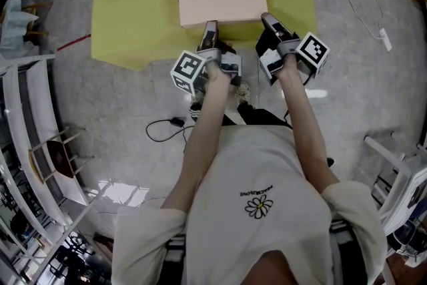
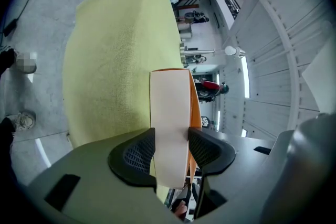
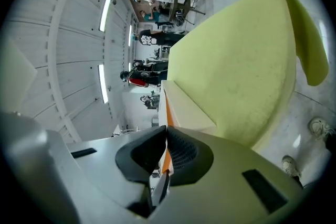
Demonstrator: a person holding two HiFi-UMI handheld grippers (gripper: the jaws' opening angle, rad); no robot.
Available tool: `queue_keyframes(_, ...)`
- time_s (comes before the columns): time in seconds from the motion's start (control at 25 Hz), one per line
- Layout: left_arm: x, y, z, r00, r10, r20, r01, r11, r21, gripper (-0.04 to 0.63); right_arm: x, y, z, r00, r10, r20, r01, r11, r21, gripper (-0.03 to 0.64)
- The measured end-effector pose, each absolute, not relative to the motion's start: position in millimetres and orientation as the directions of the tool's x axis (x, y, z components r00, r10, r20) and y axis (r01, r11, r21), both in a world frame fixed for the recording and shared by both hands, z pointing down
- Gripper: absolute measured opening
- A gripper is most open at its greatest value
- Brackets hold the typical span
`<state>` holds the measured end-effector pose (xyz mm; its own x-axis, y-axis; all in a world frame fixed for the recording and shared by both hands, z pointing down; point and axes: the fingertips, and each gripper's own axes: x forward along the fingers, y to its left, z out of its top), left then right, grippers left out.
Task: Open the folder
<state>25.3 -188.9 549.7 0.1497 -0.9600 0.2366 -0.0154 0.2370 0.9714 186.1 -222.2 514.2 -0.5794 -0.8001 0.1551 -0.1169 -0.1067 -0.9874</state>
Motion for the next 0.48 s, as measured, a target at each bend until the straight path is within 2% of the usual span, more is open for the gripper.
queue_keyframes(0.12, 26.7, -188.9, 552.6, 0.144, -0.959, 0.243, -0.022, 0.243, 0.97, 0.21, 187.6, -222.0, 518.1, -0.572, -0.803, 0.165, -0.122, -0.116, -0.986, 0.017)
queue_keyframes(0.28, 26.9, -188.4, 551.7, 0.146, -0.956, 0.253, -0.031, 0.251, 0.967, 0.213, 188.2, -221.9, 508.3, -0.558, -0.807, 0.196, -0.22, -0.084, -0.972, 0.014)
queue_keyframes(0.48, 29.9, -189.6, 550.5, 0.163, -0.952, 0.26, -0.05, 0.255, 0.966, 0.213, 181.4, -230.2, 464.1, -0.589, -0.792, 0.157, -0.392, 0.11, -0.914, 0.014)
